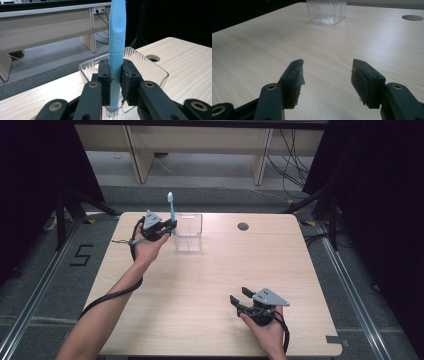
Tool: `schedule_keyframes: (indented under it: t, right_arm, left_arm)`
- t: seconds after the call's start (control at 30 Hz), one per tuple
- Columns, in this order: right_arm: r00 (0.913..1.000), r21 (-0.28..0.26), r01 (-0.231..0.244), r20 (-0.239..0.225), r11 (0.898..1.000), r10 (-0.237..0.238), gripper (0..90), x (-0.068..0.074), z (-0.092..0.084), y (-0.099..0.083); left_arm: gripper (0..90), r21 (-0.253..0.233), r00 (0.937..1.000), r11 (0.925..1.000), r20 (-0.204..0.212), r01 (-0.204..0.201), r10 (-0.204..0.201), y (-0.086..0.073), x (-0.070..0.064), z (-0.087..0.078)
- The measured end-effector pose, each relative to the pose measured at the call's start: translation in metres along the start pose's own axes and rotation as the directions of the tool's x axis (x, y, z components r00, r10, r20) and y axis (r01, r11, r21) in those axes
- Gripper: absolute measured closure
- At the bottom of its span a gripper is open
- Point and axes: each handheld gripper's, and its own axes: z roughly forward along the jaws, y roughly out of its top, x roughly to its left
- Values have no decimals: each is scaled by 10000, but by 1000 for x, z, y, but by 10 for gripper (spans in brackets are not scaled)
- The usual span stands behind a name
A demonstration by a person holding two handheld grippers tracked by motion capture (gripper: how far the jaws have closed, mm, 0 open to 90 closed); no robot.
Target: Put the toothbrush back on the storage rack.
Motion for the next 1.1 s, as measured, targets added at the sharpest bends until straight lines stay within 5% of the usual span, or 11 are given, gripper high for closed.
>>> schedule_keyframes:
  t: [0.03,0.23,0.9,1.1]
  right_arm:
    - [9996,-84,279,96,9996,-278,435,-2,0,0]
    - [10000,4,-19,-22,10000,19,435,0,0,0]
    - [9995,-114,319,3,9994,-319,430,-1,2,-1]
    - [9999,172,-116,-36,9998,117,428,2,1,-1]
  left_arm:
    - [782,8,10000,10000,-21,-9,9,-1,0,0]
    - [782,72,10000,10000,-58,35,-35,-2,-1,1]
    - [782,471,9997,9989,-235,56,-45,-6,-3,1]
    - [781,542,9996,9984,-224,153,-141,-11,-2,2]
